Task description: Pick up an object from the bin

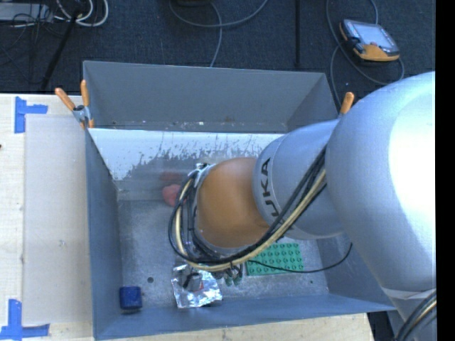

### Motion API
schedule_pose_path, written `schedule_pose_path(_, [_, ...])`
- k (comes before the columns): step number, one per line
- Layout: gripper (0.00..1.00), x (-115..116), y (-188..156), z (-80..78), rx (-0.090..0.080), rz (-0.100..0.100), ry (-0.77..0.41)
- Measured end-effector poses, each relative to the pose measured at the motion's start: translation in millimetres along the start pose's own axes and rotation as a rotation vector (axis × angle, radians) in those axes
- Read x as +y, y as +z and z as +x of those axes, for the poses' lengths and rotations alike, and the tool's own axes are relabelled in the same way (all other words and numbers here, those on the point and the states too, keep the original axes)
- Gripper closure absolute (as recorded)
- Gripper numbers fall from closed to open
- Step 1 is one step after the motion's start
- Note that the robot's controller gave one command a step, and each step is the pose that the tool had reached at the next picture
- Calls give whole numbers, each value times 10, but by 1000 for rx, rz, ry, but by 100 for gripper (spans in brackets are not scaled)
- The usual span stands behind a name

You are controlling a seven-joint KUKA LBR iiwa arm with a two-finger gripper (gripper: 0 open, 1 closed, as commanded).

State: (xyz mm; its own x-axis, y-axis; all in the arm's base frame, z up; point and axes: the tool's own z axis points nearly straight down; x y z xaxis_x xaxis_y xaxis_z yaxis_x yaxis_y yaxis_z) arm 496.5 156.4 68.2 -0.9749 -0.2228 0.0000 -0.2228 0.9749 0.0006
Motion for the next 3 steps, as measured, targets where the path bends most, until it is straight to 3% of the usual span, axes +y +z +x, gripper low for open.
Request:
schedule_pose_path(1, [100,-3,-135,-5,-1,0,6])
schedule_pose_path(2, [100,1,-804,-22,-6,0,11])
schedule_pose_path(3, [100,6,-1211,-34,-5,0,16])
